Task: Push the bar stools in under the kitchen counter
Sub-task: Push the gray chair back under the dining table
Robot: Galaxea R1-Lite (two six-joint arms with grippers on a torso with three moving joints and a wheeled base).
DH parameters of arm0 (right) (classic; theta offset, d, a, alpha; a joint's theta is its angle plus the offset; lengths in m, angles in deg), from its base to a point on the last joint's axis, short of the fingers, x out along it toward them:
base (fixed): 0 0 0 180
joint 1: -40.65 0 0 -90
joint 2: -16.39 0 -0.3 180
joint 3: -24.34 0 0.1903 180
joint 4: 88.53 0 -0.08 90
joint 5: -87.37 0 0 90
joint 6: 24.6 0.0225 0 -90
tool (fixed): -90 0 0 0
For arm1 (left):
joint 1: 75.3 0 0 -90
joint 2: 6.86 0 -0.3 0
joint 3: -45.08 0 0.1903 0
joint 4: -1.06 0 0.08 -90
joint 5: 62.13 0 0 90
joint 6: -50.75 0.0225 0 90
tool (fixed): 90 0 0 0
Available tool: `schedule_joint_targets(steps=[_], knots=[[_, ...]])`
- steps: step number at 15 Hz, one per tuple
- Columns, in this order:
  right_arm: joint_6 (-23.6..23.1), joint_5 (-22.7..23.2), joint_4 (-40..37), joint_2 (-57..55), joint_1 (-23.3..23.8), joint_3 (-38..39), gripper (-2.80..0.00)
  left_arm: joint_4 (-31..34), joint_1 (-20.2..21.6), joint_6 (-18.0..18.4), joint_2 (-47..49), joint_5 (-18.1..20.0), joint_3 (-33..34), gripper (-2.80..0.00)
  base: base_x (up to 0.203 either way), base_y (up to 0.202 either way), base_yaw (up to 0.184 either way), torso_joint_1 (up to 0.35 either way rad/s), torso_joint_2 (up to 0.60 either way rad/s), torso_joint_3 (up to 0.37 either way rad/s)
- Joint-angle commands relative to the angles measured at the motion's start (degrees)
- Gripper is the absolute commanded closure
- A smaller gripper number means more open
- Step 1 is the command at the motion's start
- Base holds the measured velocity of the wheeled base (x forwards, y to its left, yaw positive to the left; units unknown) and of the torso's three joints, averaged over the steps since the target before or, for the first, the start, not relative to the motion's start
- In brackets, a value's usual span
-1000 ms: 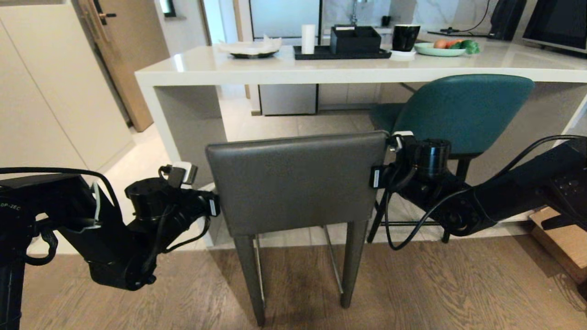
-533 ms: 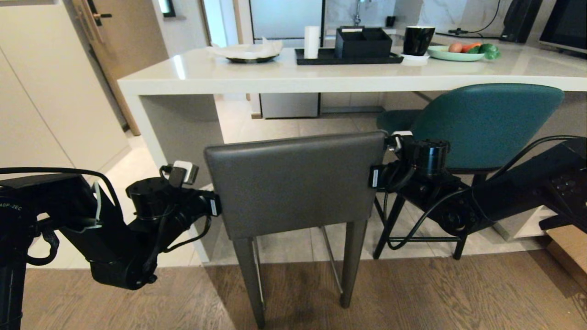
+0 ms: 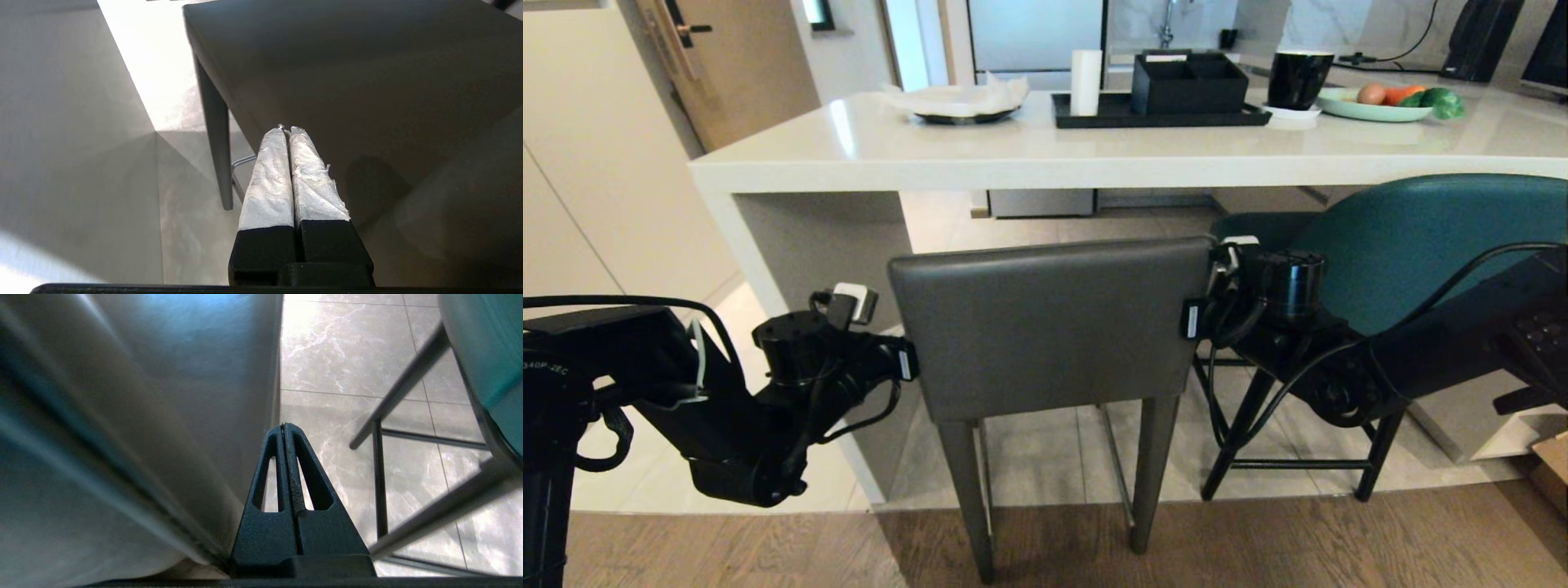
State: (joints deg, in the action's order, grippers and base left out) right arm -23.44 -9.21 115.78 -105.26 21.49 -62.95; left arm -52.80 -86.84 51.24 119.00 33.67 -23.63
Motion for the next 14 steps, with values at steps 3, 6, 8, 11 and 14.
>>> schedule_joint_targets(steps=[3,6,8,11,14], knots=[[0.07,0.08,1.37,3.32,-1.78,2.90,0.00,-0.20,0.03,0.13,0.53,-0.09,-0.54,0.00,0.189,0.000,0.002,0.003,0.00,0.004],[0.07,-0.01,1.80,5.03,-3.42,3.98,0.00,-0.81,0.03,0.05,0.43,-0.17,-0.71,0.00,0.189,0.000,0.000,0.001,0.00,0.001],[0.14,-0.01,1.80,5.02,-3.19,4.07,0.00,-1.03,-0.05,0.08,-0.62,-0.26,0.55,0.00,0.126,0.000,0.000,0.012,0.00,-0.003],[0.31,-0.09,2.00,5.91,-2.82,5.55,0.00,-1.88,-0.14,0.07,-3.82,-0.32,4.62,0.00,0.000,0.000,0.000,0.000,0.00,0.000],[0.34,-0.35,2.25,8.31,-1.65,7.36,0.00,-2.74,0.65,-0.03,-6.99,-0.79,8.76,0.00,0.000,0.000,0.000,0.000,0.00,0.000]])
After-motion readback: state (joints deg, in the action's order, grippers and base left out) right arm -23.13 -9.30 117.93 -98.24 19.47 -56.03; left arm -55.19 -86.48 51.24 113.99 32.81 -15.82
